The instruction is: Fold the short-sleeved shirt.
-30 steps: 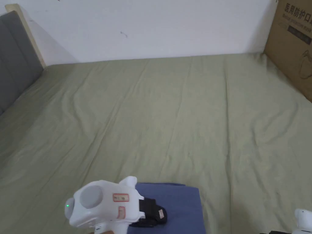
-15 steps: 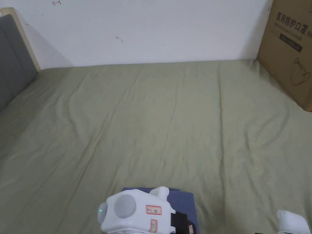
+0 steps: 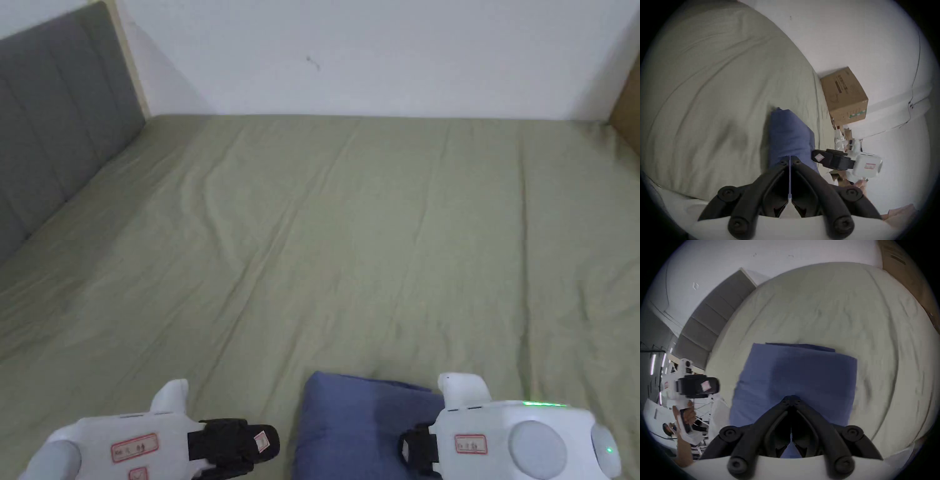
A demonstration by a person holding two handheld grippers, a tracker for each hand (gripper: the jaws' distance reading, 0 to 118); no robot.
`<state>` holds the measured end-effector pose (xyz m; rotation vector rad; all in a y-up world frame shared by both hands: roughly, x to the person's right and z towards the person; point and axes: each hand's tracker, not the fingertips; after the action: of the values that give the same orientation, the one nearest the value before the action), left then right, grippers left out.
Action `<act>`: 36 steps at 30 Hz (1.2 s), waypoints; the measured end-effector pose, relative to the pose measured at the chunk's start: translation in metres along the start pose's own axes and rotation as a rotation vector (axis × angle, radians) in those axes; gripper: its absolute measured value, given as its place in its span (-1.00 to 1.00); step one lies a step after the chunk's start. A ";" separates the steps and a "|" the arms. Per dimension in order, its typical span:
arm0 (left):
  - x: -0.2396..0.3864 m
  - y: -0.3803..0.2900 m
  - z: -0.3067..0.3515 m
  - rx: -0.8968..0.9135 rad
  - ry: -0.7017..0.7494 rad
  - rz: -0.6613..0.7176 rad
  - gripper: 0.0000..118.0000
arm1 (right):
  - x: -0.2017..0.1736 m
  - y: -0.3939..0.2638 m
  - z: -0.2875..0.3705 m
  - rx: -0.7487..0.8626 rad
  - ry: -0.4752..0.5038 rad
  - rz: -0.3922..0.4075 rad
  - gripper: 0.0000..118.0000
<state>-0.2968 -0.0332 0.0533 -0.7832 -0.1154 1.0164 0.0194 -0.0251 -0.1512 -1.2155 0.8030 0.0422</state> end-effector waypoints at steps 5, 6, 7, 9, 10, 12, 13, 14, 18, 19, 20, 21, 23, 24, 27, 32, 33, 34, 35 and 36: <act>-0.019 -0.001 -0.016 -0.084 -0.019 -0.004 0.18 | 0.009 -0.001 -0.008 -0.022 0.020 -0.059 -1.00; -0.019 -0.001 -0.026 -0.102 -0.024 0.002 0.77 | 0.009 0.000 -0.007 -0.023 0.022 -0.055 -1.00; -0.020 0.000 -0.036 -0.133 -0.038 0.009 1.00 | 0.008 0.000 -0.007 -0.026 0.019 -0.052 -1.00; -0.024 0.006 -0.050 -0.126 -0.105 0.030 1.00 | 0.008 -0.001 -0.006 -0.031 0.012 -0.054 -1.00; -0.017 0.009 -0.056 -0.137 -0.118 0.050 1.00 | 0.008 -0.001 -0.006 -0.032 0.008 -0.058 -1.00; -0.017 0.017 -0.072 -0.138 -0.088 0.058 1.00 | 0.007 -0.001 -0.008 -0.031 0.003 -0.072 -1.00; -0.017 0.020 -0.080 -0.137 -0.089 0.058 1.00 | 0.008 -0.002 -0.008 -0.031 0.003 -0.078 -1.00; -0.021 0.024 -0.087 -0.141 -0.105 0.057 1.00 | 0.008 -0.002 -0.007 -0.031 0.007 -0.086 -1.00; -0.028 0.031 -0.119 -0.229 -0.306 0.130 1.00 | 0.012 -0.001 -0.007 -0.038 0.023 -0.121 -1.00; -0.030 0.030 -0.126 -0.248 -0.346 0.157 1.00 | 0.012 -0.001 -0.007 -0.040 0.025 -0.125 -1.00; -0.030 0.027 -0.132 -0.255 -0.360 0.185 1.00 | 0.011 0.000 -0.006 -0.041 0.025 -0.124 -1.00; -0.029 0.026 -0.134 -0.248 -0.347 0.160 0.93 | 0.011 0.000 -0.006 -0.042 0.024 -0.119 -1.00; -0.025 0.024 -0.127 -0.246 -0.322 0.083 0.18 | 0.011 0.001 -0.006 -0.046 0.024 -0.117 -1.00; -0.026 0.024 -0.124 -0.242 -0.283 0.042 -0.55 | 0.012 0.002 -0.005 -0.049 0.023 -0.118 -1.00; -0.036 0.022 -0.122 -0.290 -0.186 0.159 -0.54 | 0.009 0.004 -0.004 -0.057 0.015 -0.106 -1.00; -0.016 0.038 -0.096 -0.249 -0.130 0.008 -0.54 | -0.001 0.011 0.003 -0.052 -0.001 -0.033 -1.00; -0.014 0.045 -0.089 -0.251 -0.111 -0.017 -0.54 | -0.002 0.012 0.003 -0.056 -0.022 -0.022 -1.00; -0.025 0.059 -0.081 -0.259 -0.092 -0.035 -0.54 | -0.002 0.013 0.006 -0.054 -0.033 -0.030 -1.00; -0.025 0.068 -0.068 -0.253 -0.050 -0.065 -0.54 | -0.001 0.014 0.009 -0.046 -0.026 -0.036 -1.00; -0.026 0.079 -0.054 -0.250 -0.008 -0.104 -0.54 | 0.003 0.016 0.012 -0.034 -0.014 -0.048 -1.00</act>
<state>-0.3441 -0.0608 -0.0292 -0.9901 -0.2912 0.9169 0.0206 -0.0104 -0.1644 -1.2649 0.7628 0.0252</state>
